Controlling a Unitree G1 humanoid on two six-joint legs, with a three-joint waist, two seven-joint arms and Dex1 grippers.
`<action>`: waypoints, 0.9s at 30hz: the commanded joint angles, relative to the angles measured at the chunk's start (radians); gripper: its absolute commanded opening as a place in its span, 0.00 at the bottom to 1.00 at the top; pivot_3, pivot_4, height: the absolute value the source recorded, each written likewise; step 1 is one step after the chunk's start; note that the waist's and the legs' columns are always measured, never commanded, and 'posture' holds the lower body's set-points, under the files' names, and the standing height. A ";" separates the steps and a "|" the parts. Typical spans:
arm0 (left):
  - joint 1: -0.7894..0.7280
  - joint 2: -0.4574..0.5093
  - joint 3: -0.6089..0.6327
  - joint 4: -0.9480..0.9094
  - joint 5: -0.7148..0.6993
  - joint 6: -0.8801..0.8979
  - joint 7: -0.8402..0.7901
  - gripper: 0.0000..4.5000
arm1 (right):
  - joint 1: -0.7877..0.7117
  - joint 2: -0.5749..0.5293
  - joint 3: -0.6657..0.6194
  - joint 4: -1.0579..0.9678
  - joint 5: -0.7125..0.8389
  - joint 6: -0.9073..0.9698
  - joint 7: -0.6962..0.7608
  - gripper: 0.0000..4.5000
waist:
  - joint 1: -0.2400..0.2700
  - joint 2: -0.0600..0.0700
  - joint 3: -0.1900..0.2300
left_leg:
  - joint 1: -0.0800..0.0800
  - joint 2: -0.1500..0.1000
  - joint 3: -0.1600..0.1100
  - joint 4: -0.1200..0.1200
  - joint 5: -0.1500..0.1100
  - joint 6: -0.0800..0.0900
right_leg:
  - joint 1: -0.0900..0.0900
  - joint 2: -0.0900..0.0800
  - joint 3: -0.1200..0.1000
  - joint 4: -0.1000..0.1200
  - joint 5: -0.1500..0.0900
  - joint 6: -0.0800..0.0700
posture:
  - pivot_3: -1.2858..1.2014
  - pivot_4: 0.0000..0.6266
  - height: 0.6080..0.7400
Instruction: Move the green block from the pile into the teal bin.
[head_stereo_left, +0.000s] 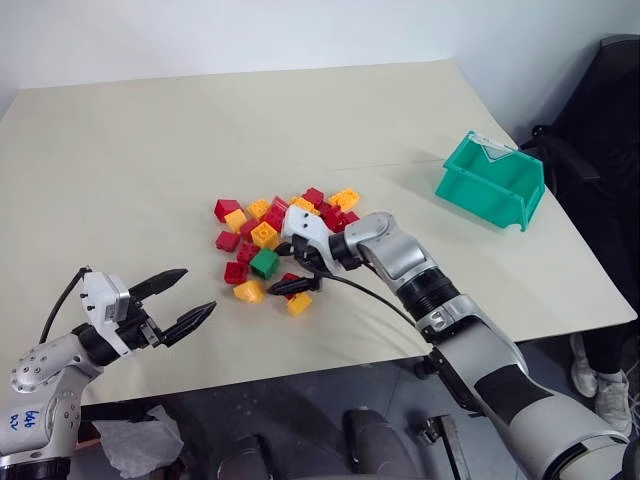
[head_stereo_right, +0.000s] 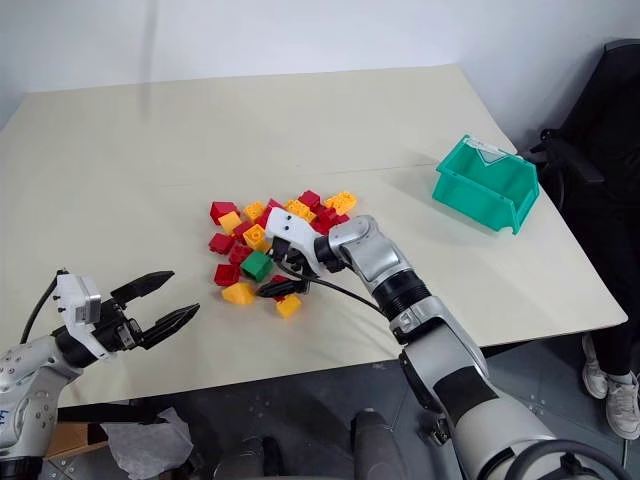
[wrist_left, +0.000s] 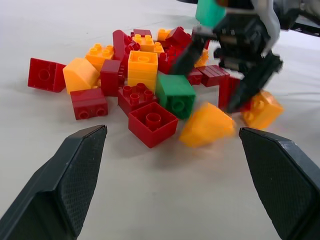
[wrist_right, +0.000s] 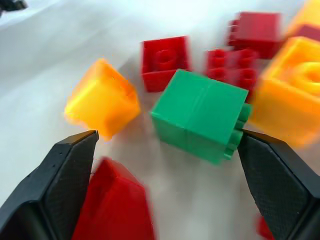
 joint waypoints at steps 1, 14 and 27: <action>-0.010 -0.007 0.009 -0.008 -0.006 -0.016 0.001 1.00 | -0.033 0.021 -0.023 0.022 -0.008 -0.015 -0.044 1.00 | -0.001 0.000 0.000 | 0.000 0.000 0.000 0.000 0.000 0.000 | 0.000 0.000 0.000 0.000 0.000 0.000 | 0.52 0.24 1.00; -0.014 -0.006 0.012 -0.010 -0.003 -0.015 0.004 1.00 | -0.057 0.096 -0.065 0.119 -0.022 -0.098 -0.142 1.00 | -0.022 0.000 0.000 | 0.000 0.000 0.000 -0.001 0.000 0.000 | 0.000 0.000 0.000 0.000 0.000 0.000 | 0.52 0.24 1.00; -0.019 -0.020 0.006 -0.005 0.002 -0.020 0.007 1.00 | 0.039 0.123 -0.065 -0.066 -0.019 0.010 -0.217 0.57 | -0.020 0.000 0.000 | 0.000 0.000 -0.001 -0.001 0.000 0.000 | 0.000 0.000 0.000 0.000 0.000 0.000 | 0.52 0.24 1.00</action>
